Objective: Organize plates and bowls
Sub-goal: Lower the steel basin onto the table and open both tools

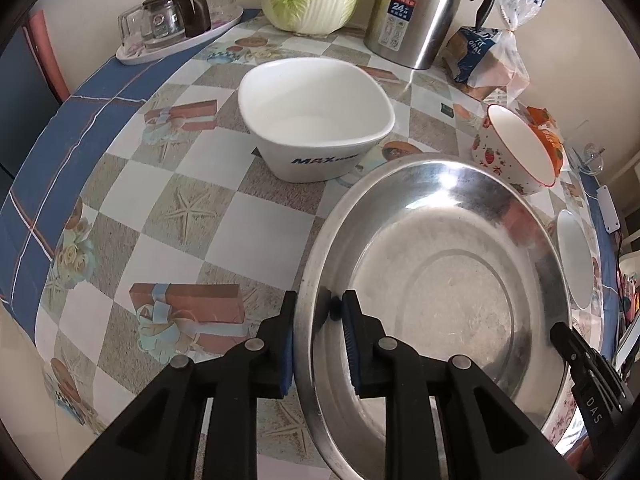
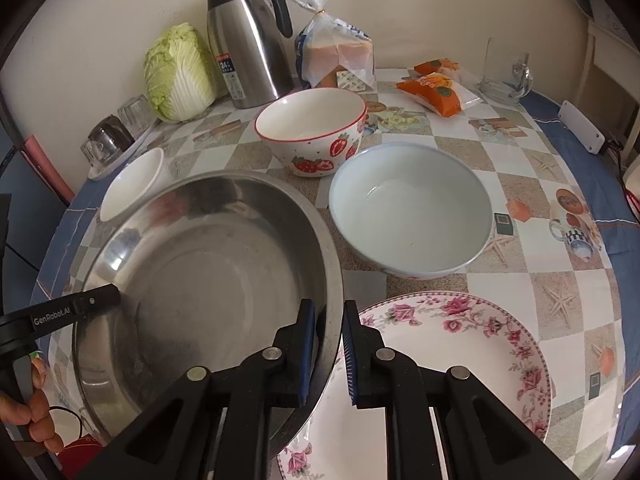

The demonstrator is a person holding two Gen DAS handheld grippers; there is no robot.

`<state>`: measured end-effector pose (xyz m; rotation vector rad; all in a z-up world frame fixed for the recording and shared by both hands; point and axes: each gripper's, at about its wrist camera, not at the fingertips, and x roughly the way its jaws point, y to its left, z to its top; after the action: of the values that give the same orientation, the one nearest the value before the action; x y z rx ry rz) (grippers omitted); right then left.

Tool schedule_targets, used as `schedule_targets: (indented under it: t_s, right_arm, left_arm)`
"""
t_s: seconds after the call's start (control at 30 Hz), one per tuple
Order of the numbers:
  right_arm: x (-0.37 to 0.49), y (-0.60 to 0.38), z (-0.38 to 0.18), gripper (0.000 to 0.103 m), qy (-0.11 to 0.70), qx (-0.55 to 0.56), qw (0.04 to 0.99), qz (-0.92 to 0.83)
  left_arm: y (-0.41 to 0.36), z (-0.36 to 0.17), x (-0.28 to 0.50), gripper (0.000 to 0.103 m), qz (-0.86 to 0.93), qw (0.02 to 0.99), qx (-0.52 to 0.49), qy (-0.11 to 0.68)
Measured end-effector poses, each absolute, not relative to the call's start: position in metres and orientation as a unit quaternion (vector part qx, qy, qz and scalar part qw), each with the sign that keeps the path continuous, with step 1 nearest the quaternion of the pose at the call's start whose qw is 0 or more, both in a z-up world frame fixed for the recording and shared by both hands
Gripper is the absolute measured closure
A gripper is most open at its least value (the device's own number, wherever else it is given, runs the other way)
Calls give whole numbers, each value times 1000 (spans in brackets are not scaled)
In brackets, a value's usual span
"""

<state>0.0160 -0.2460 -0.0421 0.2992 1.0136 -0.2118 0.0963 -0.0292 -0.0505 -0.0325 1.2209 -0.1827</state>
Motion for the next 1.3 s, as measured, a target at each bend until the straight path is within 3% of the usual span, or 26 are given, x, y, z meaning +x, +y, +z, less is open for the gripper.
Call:
schedule_targets:
  t_s: [1.3]
  right_arm:
    - [13,-253,-33,88,475,155,859,-109]
  left_arm:
    - [-35,-57,95,76,-93,804,-2,587]
